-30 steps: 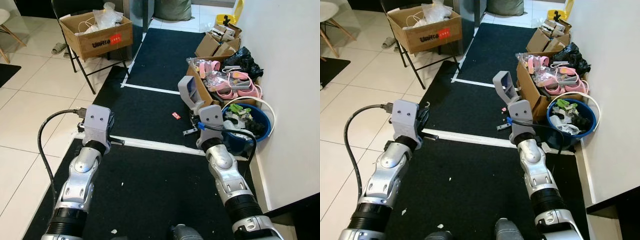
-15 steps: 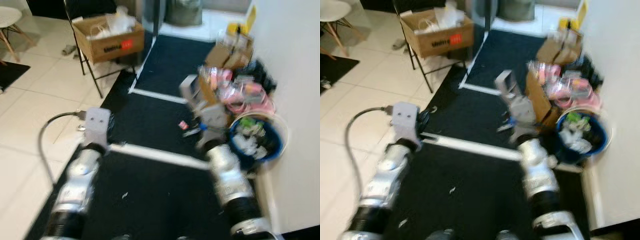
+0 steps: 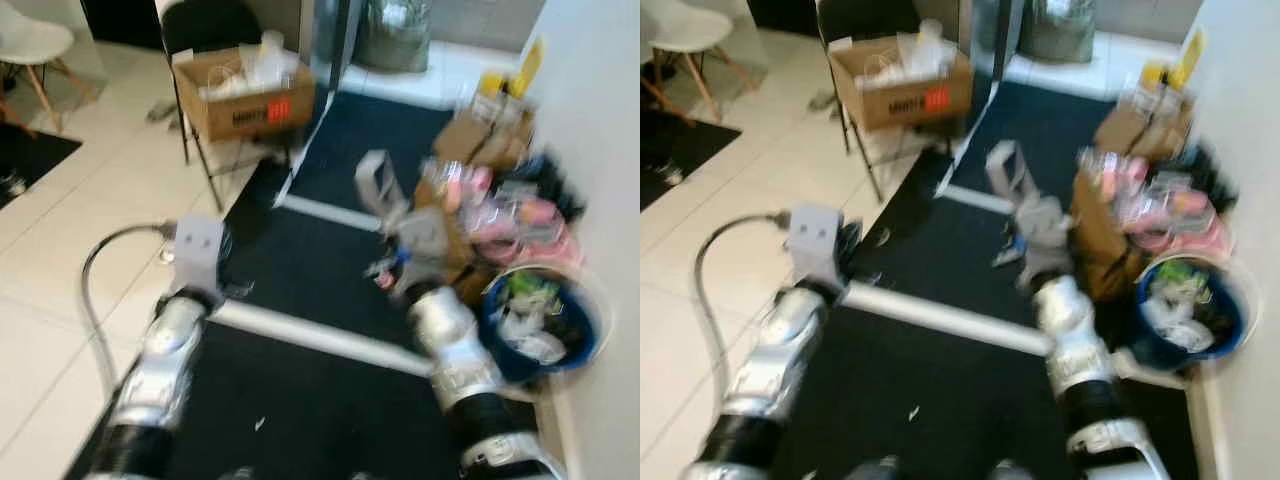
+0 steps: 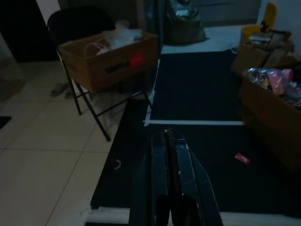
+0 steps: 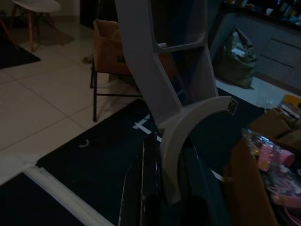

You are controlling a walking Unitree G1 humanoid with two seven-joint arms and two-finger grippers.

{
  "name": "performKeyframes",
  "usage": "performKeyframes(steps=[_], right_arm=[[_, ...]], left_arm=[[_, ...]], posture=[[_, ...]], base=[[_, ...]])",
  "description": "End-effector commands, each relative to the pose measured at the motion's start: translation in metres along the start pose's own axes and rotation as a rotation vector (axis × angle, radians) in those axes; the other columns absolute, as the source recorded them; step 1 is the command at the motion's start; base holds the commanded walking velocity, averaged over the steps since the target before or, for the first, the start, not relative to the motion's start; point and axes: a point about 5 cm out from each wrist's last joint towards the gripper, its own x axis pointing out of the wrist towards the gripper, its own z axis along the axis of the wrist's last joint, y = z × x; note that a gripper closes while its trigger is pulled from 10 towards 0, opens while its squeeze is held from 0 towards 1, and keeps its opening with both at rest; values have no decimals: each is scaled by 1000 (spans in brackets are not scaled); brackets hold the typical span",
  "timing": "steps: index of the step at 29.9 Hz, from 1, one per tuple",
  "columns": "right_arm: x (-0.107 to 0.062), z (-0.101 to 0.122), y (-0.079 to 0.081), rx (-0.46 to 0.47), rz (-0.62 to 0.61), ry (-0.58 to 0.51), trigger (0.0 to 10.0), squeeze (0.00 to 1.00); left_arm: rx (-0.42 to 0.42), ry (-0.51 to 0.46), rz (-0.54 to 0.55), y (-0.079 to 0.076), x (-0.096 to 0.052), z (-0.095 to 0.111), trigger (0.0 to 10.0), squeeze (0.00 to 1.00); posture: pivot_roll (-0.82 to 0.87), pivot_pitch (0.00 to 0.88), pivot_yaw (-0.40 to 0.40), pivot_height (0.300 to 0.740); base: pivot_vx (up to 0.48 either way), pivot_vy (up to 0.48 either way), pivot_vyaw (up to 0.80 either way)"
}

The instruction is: Picking trash to rubbish bin

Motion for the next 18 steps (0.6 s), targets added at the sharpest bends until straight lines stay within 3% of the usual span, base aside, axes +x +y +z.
performKeyframes(steps=[1,16,18], right_arm=[[-2,-2,-6,-2,-16,8,10000,0],[-2,-2,-5,-3,-12,7,10000,0],[-2,-3,-6,-10,-13,9,10000,0]], left_arm=[[2,5,-8,-2,0,-2,10000,0],[8,3,-6,0,0,-1,10000,0],[8,3,-5,0,0,-1,10000,0]], posture=[[57,18,-17,740],[60,20,-19,740],[60,20,-19,740]], base=[[307,0,-450],[303,0,-551],[296,0,0]])
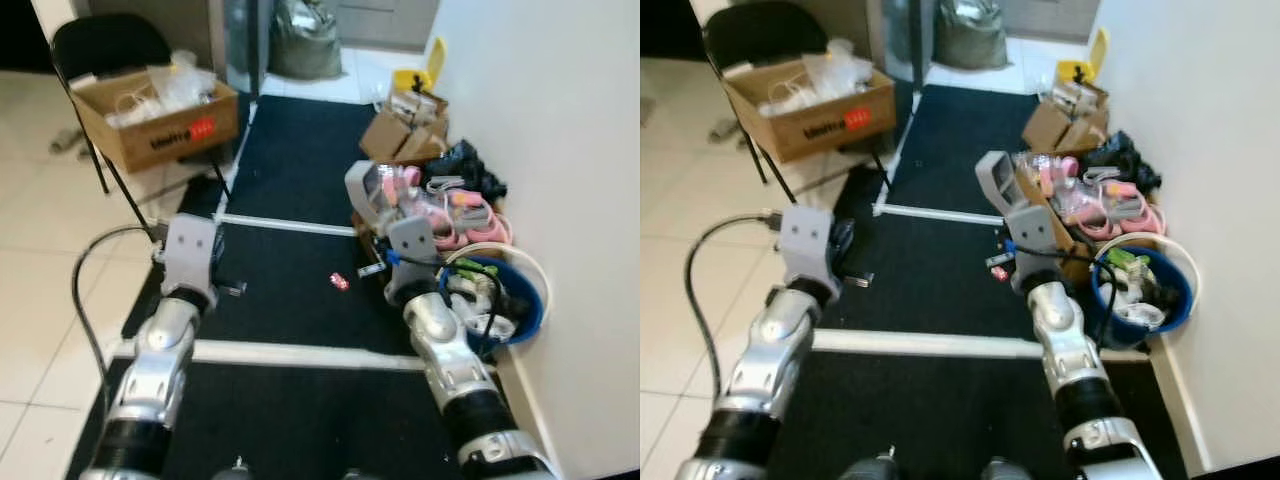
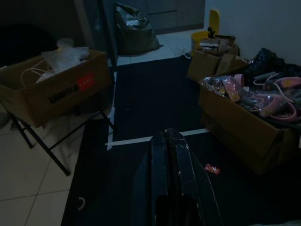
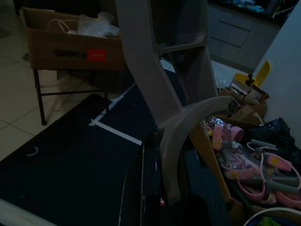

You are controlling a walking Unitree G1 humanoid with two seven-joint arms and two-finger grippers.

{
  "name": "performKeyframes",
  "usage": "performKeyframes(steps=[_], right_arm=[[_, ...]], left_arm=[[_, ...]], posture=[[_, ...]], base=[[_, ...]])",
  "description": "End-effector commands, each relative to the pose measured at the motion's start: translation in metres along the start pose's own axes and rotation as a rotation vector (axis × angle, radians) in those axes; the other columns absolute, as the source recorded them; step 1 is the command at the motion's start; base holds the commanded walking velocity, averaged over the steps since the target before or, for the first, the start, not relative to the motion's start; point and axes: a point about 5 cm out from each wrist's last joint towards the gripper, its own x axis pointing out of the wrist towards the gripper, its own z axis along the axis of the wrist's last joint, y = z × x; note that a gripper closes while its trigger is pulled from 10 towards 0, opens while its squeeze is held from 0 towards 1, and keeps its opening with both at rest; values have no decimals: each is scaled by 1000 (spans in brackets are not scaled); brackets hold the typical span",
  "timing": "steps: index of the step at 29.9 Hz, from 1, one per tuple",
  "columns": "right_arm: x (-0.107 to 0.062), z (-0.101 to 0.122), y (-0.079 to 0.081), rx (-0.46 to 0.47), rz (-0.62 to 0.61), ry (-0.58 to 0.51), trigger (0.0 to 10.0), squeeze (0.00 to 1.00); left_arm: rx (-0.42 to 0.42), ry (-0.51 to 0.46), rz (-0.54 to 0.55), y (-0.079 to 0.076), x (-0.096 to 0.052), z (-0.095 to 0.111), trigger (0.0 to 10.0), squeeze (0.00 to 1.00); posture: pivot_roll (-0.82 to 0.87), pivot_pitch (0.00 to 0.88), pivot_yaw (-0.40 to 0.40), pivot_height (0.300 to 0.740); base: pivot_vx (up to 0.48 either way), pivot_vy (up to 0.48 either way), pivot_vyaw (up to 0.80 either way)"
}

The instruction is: Picking trash to rubbish bin

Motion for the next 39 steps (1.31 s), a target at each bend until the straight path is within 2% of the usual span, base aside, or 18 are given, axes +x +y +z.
performKeyframes(steps=[1,7,10,14,18,19,20,21,25,27,32,39], right_arm=[[-1,-2,-5,-11,-14,6,10000,0],[-1,-3,-5,-11,-14,9,10000,0],[-1,-3,-4,-9,-13,9,10000,0],[0,-2,-4,-6,-13,8,10000,0],[0,-2,-4,-7,-13,9,10000,0],[0,-2,-4,-7,-13,9,10000,0],[0,-3,-4,-7,-14,9,10000,0],[0,-3,-5,-7,-16,9,10000,0],[0,-3,-5,-6,-21,10,10000,0],[-1,-4,-6,-4,-29,12,10000,0],[-3,-5,-6,-3,-38,12,10000,0],[-4,-5,-6,-1,-42,13,10000,0]], left_arm=[[4,10,-4,0,0,-2,10000,0],[7,4,0,2,0,0,10000,0],[22,-9,8,9,4,4,10000,0],[47,-42,22,28,16,16,10000,0],[131,-107,39,63,39,44,10000,0],[131,-107,39,63,39,44,10000,0],[141,-120,45,69,44,51,10000,0],[168,-150,48,78,53,66,10000,0],[195,-176,48,84,60,79,10000,0],[213,-206,40,87,69,94,10000,0],[235,-230,25,91,77,107,10000,0],[243,-244,8,93,83,110,10000,0]], posture=[[60,20,-19,740],[65,25,-21,740],[68,27,-23,740],[71,30,-25,740],[79,33,-27,740],[79,33,-27,740],[79,33,-27,740],[80,35,-22,740],[81,35,-21,740],[79,36,-16,740],[76,41,-6,740],[76,44,-3,740]], base=[[292,0,0],[291,0,0],[289,0,0],[289,0,0],[290,0,0],[292,0,0],[289,0,0],[289,0,0],[289,0,0],[287,0,0],[286,0,0],[285,0,0]])
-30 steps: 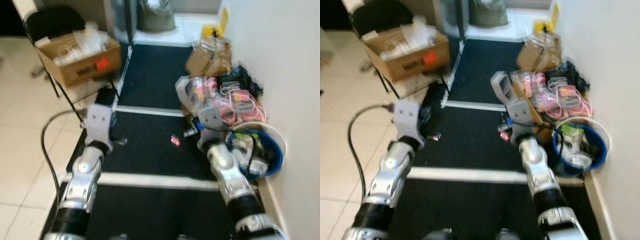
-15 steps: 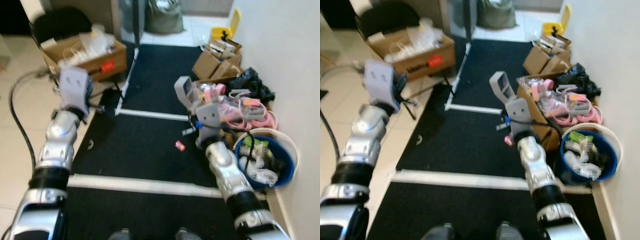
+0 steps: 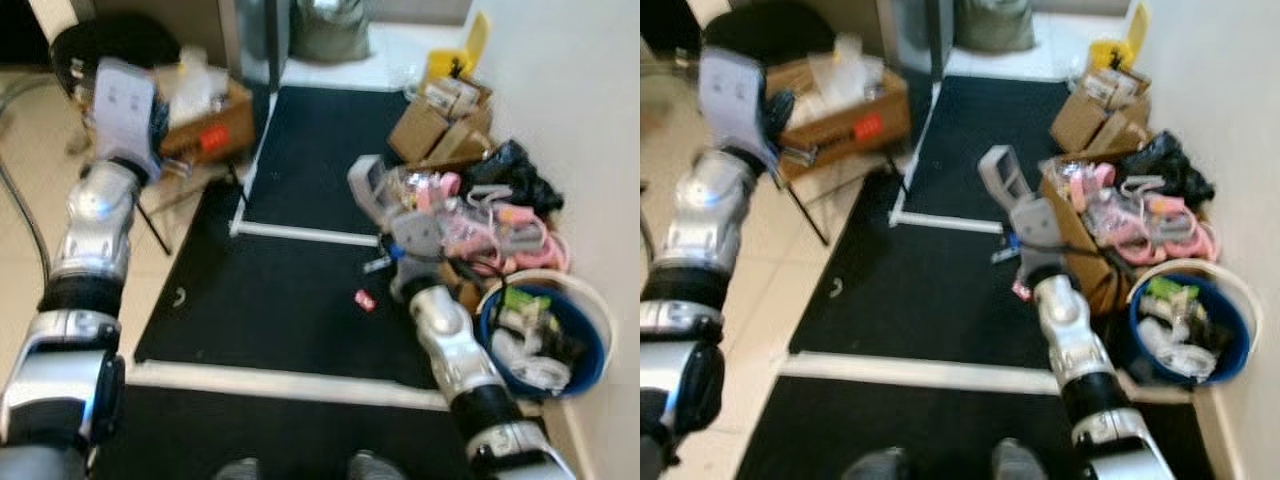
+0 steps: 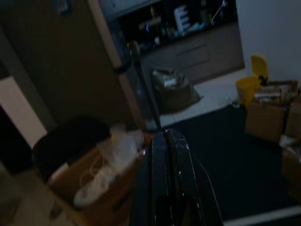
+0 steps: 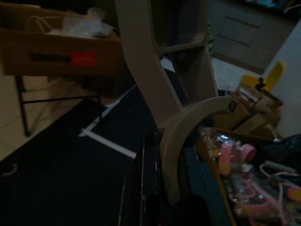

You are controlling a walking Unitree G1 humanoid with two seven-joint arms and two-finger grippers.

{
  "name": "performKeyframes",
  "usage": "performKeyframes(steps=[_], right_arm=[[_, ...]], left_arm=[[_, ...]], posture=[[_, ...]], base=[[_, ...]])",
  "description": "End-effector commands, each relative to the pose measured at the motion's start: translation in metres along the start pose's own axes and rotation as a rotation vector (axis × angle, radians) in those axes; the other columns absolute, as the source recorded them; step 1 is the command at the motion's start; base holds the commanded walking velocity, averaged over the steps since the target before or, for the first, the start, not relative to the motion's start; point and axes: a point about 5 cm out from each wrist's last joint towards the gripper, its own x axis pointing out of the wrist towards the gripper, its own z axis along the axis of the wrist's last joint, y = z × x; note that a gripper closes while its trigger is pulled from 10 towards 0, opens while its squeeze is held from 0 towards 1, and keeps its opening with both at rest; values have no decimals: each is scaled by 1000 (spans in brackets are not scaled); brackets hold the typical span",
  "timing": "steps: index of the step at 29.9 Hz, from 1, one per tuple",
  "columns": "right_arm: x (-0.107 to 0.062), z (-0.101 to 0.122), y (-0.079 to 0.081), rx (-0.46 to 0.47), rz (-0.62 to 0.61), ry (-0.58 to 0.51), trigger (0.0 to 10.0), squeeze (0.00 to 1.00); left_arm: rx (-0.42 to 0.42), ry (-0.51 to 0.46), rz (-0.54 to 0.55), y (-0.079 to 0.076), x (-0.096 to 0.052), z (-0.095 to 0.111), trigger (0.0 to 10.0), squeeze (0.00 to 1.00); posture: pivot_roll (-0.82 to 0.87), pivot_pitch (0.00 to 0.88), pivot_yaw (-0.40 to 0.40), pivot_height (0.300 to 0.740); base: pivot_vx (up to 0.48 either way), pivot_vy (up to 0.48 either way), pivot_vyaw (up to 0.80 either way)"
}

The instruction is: Picking trash to rubbish bin

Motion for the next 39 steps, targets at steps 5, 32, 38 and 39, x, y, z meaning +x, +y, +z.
performKeyframes(steps=[5,32,38,39], right_arm=[[-1,0,2,9,-3,-3,10000,0],[-6,-16,4,157,-21,90,10000,0],[-7,-20,2,155,-34,114,10000,0],[-7,-21,1,160,-40,119,10000,0]], left_arm=[[2,44,-23,-3,-7,-16,10000,0],[-260,329,94,-92,-134,-83,10000,0],[-257,337,87,-96,-133,-81,10000,0],[-257,340,88,-97,-133,-81,10000,0]], posture=[[76,45,-3,740],[70,64,-40,740],[62,56,-38,740],[62,53,-38,740]], base=[[285,0,0],[280,0,0],[275,0,0],[274,0,0]])
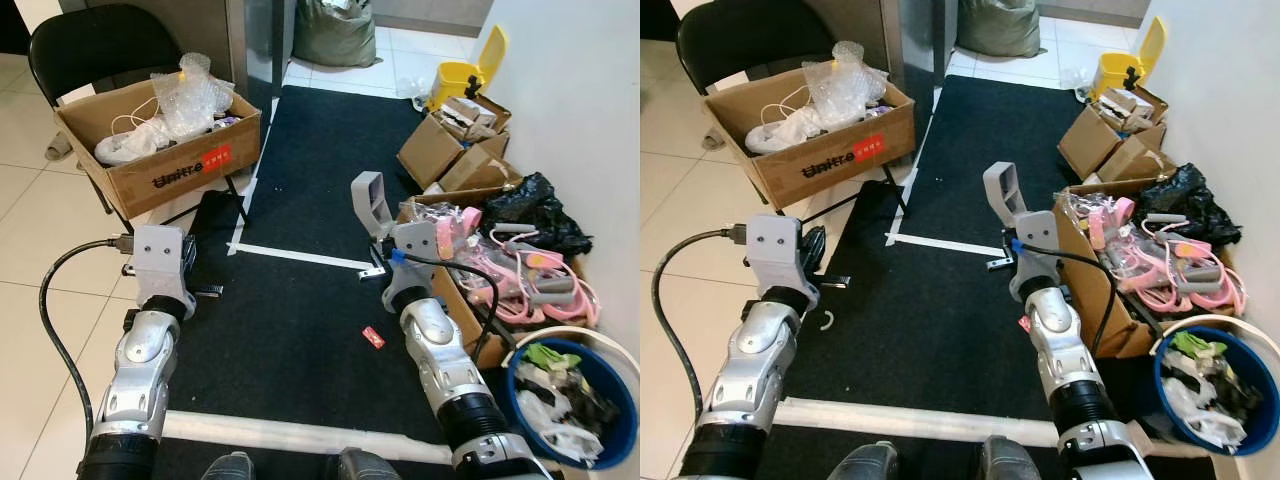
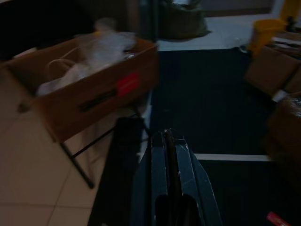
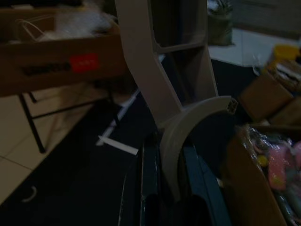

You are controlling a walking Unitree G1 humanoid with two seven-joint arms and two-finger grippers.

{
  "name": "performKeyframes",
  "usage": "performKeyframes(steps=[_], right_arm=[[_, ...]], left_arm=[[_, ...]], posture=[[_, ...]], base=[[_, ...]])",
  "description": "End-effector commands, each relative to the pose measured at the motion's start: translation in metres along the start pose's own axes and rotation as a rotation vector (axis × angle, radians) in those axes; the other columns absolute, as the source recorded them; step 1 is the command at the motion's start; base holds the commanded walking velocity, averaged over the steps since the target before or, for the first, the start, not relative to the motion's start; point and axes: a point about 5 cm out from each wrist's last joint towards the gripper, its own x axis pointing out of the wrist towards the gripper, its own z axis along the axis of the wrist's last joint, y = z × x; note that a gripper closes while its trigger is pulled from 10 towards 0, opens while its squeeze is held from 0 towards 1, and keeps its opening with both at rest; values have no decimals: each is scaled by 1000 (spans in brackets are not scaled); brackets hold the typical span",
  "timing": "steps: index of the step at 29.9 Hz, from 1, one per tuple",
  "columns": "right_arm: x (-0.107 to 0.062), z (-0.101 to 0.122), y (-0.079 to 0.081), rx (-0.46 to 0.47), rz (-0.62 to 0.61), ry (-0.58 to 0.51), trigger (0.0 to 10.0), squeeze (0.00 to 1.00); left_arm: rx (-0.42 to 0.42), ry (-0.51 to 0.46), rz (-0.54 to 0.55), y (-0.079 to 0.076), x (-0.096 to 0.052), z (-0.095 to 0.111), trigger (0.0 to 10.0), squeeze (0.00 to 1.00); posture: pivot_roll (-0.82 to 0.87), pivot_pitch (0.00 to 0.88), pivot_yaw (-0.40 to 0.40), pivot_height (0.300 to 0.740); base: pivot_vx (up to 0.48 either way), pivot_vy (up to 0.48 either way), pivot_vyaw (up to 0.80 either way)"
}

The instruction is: Picking trash to rubbish bin

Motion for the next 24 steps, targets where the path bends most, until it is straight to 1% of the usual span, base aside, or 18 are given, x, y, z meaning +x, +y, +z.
performKeyframes(steps=[1,23,24], right_arm=[[-2,-5,-7,23,-35,27,10000,0],[-2,-9,-7,23,-47,44,10000,0],[-2,-9,-7,23,-48,44,10000,0]], left_arm=[[5,11,-11,-6,-1,0,10000,0],[0,14,-26,-11,0,4,10000,0],[0,14,-26,-11,0,5,10000,0]], posture=[[62,53,-38,740],[66,36,-34,740],[67,35,-32,740]], base=[[274,0,0],[276,0,0],[274,0,-469]])
